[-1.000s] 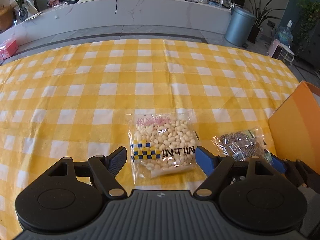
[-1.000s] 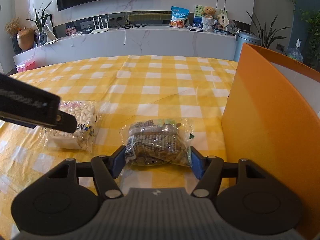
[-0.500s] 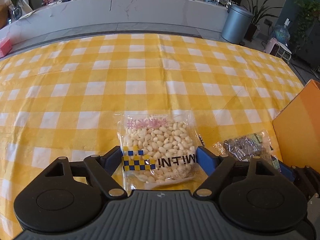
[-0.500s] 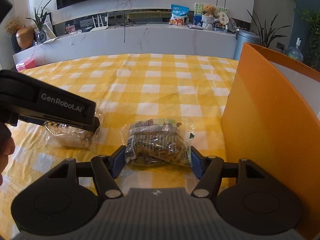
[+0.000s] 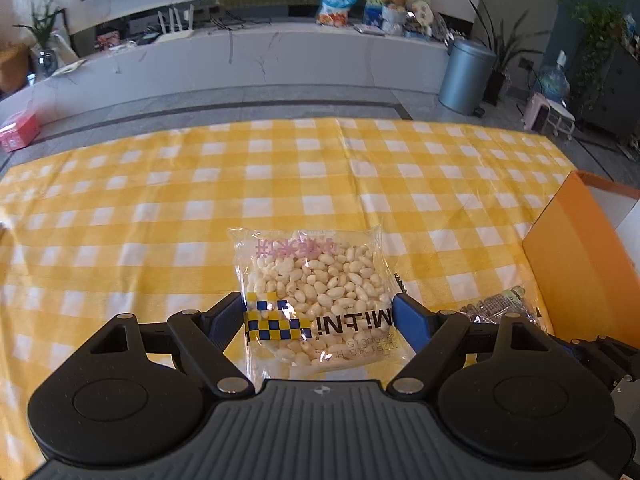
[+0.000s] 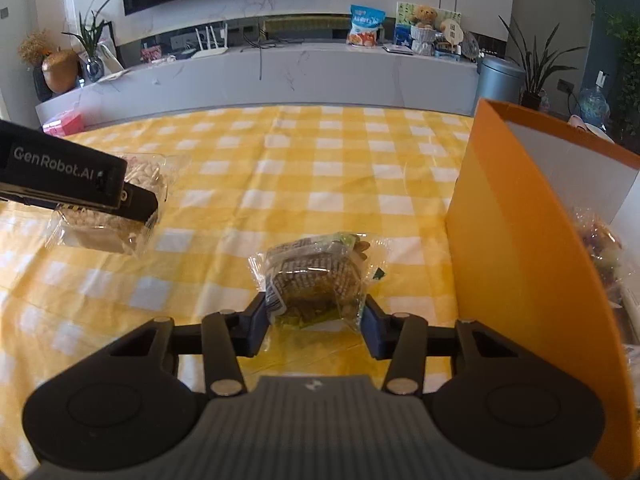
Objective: Organize snacks
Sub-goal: 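Carry both bags over the orange box and open both grippers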
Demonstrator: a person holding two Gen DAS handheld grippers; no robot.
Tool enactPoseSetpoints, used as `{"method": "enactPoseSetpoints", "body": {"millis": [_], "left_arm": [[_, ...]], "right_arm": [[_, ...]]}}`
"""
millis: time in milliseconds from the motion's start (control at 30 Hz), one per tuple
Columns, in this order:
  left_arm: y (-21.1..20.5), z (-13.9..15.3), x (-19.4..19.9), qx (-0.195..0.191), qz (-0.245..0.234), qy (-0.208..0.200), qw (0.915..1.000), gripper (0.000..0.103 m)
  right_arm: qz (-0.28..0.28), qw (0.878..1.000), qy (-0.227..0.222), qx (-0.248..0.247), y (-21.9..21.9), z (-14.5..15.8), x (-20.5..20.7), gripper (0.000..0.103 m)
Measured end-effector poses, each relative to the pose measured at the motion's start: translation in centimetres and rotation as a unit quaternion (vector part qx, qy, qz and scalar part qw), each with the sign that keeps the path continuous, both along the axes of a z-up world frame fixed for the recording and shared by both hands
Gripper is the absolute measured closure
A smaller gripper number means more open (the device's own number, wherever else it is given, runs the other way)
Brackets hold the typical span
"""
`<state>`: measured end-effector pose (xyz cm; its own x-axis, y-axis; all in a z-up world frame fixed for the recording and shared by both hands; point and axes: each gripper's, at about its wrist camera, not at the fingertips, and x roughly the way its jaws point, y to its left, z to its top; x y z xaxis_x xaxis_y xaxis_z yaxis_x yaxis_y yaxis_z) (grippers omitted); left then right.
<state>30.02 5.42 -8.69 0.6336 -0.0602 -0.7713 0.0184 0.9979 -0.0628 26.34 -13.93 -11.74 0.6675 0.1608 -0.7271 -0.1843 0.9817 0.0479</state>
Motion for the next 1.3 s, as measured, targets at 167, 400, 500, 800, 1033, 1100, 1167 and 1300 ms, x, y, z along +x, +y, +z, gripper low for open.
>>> {"method": "enactPoseSetpoints", "body": {"millis": [167,400,500,800,1033,1100,1167,1300], "left_arm": [[1.5,1.3,-2.9,-0.013,0.02,0.005,0.9997,0.01],[1.5,3.2,-6.0,-0.03,0.016,-0.018,0.9993,0.01],[1.7,3.0,-6.8,-0.041,0.009,-0.015,0.999,0.01],[1.9,0.5,-8.0,-0.054,-0.013,0.006,0.9984,0.01],[1.8,-0.2,-8.3,-0.06,-0.02,0.011,0.9979,0.01],[1.6,-0.2,-8.4,-0.06,-0.022,0.011,0.9979,0.01],[1.4,0.0,-8.6,-0.058,-0.023,0.01,0.998,0.01],[1.3,0.8,-9.3,-0.054,-0.022,0.002,0.9983,0.01]], "right_arm": [[0.005,1.0,0.002,-0.008,0.2,1.2,-1.9,0.058],[0.02,0.999,0.04,0.007,-1.5,1.4,-6.1,0.059],[0.021,0.997,0.08,0.011,-2.4,0.0,-7.5,0.058],[0.024,0.998,0.065,0.001,-1.1,-0.7,-7.9,0.026],[0.018,0.999,0.047,-0.013,-0.2,-1.8,-6.8,0.036],[0.033,0.999,0.036,-0.024,0.0,-1.7,-7.2,0.051],[0.034,0.999,0.035,-0.017,0.0,-1.5,-7.3,0.053],[0.041,0.999,0.023,-0.02,0.0,-0.8,-7.7,0.054]]}}
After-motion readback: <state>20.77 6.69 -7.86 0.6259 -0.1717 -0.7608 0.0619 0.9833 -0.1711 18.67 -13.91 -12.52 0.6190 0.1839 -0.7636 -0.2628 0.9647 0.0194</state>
